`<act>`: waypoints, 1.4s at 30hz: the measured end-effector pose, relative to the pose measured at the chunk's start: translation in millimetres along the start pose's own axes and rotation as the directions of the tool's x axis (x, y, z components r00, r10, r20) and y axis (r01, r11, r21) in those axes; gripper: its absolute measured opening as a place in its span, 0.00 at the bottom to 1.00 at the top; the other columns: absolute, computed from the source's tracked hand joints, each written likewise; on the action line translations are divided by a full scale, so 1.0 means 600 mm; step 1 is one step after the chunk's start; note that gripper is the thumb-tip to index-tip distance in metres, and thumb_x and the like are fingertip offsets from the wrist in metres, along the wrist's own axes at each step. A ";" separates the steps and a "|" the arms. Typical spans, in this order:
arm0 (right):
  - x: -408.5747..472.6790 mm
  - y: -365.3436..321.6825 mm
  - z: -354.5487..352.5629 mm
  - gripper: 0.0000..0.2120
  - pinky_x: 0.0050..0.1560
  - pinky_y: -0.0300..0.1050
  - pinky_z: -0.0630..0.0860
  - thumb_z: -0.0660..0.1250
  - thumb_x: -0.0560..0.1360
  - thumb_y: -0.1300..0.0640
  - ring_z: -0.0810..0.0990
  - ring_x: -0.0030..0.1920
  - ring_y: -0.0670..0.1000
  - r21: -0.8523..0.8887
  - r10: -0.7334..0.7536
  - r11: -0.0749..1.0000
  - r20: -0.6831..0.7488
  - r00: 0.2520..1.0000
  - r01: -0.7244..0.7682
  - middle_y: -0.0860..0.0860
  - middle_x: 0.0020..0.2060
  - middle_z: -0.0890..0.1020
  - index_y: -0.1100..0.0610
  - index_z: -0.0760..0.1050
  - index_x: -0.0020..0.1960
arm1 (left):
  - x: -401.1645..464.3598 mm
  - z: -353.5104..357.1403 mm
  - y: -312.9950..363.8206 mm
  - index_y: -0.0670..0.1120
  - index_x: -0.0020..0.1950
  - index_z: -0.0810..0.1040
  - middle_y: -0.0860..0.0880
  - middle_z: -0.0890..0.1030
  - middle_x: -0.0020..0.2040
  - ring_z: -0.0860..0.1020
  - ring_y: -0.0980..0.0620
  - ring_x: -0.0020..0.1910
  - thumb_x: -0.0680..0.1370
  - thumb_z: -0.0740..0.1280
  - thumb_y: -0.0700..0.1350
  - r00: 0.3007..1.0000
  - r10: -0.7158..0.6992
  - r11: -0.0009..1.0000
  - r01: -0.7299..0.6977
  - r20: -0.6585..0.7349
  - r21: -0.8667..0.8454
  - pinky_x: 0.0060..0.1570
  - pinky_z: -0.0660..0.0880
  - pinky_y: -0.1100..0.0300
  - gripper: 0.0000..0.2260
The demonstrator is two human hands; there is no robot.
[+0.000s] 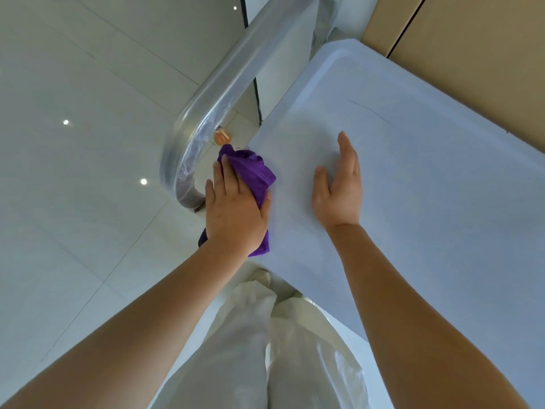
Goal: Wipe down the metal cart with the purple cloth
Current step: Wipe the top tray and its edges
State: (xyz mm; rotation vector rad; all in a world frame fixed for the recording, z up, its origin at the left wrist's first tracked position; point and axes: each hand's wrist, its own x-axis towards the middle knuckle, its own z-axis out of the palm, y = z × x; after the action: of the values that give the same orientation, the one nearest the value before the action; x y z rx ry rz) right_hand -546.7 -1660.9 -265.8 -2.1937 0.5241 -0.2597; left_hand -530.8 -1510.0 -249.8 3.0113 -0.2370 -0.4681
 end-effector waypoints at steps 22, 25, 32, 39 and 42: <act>-0.239 0.099 -0.086 0.30 0.73 0.46 0.49 0.50 0.76 0.49 0.60 0.73 0.58 -0.278 0.324 0.871 -0.293 0.899 -0.405 0.60 0.71 0.66 0.65 0.63 0.72 | 0.077 0.025 0.238 0.39 0.76 0.51 0.41 0.53 0.76 0.51 0.44 0.76 0.80 0.51 0.56 0.780 0.626 0.770 -0.621 0.017 0.144 0.71 0.48 0.48 0.30; -0.243 0.095 -0.090 0.27 0.70 0.44 0.57 0.52 0.76 0.52 0.60 0.71 0.55 -0.126 0.355 0.896 -0.374 0.857 -0.426 0.61 0.69 0.68 0.67 0.64 0.70 | 0.036 0.048 0.260 0.41 0.76 0.52 0.41 0.53 0.77 0.50 0.45 0.76 0.80 0.51 0.56 0.708 0.705 0.702 -0.704 0.033 0.112 0.72 0.45 0.49 0.29; -0.263 0.102 -0.109 0.25 0.66 0.29 0.55 0.52 0.76 0.56 0.63 0.65 0.53 0.063 0.372 0.921 -0.431 0.822 -0.384 0.63 0.65 0.70 0.70 0.66 0.67 | -0.011 0.069 0.237 0.44 0.76 0.54 0.43 0.55 0.76 0.52 0.46 0.76 0.77 0.44 0.61 0.624 0.780 0.622 -0.781 0.051 0.043 0.72 0.44 0.51 0.32; -0.257 0.110 -0.108 0.23 0.65 0.36 0.57 0.51 0.76 0.56 0.68 0.65 0.61 -0.023 0.344 0.923 -0.399 0.850 -0.384 0.63 0.61 0.74 0.70 0.70 0.63 | -0.077 0.061 0.091 0.45 0.75 0.60 0.44 0.59 0.75 0.58 0.45 0.74 0.76 0.48 0.61 0.667 0.739 0.668 -0.744 0.094 0.026 0.70 0.48 0.52 0.31; -0.258 0.114 -0.111 0.24 0.64 0.36 0.57 0.50 0.75 0.56 0.68 0.65 0.63 0.005 0.335 0.933 -0.370 0.866 -0.359 0.62 0.61 0.74 0.69 0.70 0.62 | -0.105 0.053 -0.007 0.42 0.73 0.63 0.41 0.63 0.73 0.61 0.42 0.72 0.77 0.47 0.63 0.753 0.652 0.747 -0.658 0.090 0.090 0.69 0.52 0.49 0.33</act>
State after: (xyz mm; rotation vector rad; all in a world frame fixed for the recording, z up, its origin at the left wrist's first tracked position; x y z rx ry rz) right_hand -727.6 -1675.0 -278.3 -2.0695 1.1382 -0.4645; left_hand -599.0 -1497.2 -261.9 2.7402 -1.3145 -0.4595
